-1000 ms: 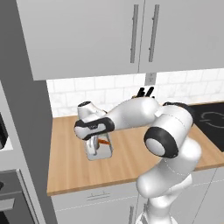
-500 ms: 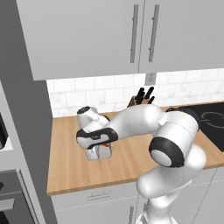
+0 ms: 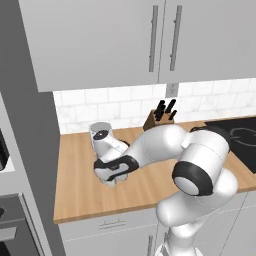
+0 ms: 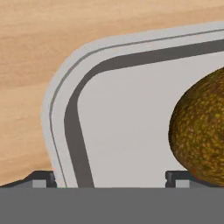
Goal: Take the meat container that has the steak and place it on the second highest rack of the freezer. Then take the vegetable container that has the carrot and avocado and place it on the highest rack of the freezer.
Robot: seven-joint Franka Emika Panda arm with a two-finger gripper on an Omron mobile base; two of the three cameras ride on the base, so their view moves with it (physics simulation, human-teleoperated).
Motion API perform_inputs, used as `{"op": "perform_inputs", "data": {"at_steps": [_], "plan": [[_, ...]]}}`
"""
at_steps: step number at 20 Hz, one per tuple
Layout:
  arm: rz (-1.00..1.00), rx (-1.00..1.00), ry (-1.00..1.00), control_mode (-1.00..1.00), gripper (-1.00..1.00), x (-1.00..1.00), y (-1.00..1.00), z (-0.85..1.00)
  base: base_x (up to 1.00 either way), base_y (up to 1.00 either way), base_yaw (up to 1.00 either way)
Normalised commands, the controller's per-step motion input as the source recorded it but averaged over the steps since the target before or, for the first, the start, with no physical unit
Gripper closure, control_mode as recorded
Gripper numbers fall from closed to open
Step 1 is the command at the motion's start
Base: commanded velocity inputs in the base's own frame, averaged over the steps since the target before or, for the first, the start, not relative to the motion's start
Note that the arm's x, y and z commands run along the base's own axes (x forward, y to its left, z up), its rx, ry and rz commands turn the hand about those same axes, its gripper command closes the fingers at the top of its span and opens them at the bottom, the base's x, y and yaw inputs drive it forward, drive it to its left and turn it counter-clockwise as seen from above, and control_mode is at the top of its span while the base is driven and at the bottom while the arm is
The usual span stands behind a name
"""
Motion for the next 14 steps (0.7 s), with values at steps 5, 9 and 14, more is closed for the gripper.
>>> {"op": "perform_inputs", "data": {"at_steps": [5, 9, 14], "plan": [[0.1, -0.01, -0.01, -1.0, -1.0, 0.18, 0.0, -0.29, 0.0, 0.0, 0.0], [0.09, 0.0, 0.0, -1.0, -1.0, 0.17, 0.0, -0.3, 0.0, 0.0, 0.0], [0.05, 0.0, 0.0, -1.0, 1.0, 0.19, 0.0, -0.43, 0.0, 0.0, 0.0]]}}
